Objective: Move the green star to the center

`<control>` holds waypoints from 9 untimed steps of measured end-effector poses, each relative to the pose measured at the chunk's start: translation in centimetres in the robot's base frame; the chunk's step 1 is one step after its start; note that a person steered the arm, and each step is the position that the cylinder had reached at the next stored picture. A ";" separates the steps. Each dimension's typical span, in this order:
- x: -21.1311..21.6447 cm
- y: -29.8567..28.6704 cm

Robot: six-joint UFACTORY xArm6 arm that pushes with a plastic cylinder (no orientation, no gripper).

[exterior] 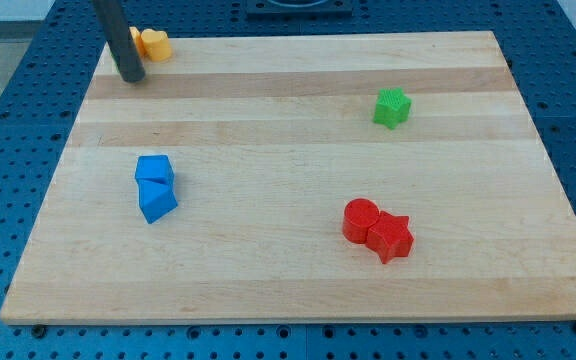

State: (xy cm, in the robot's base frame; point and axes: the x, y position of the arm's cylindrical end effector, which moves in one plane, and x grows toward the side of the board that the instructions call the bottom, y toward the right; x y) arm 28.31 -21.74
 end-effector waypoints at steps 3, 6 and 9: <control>1.0 35.0; 7.0 34.2; 2.2 21.2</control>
State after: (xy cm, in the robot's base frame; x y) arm 30.50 -0.56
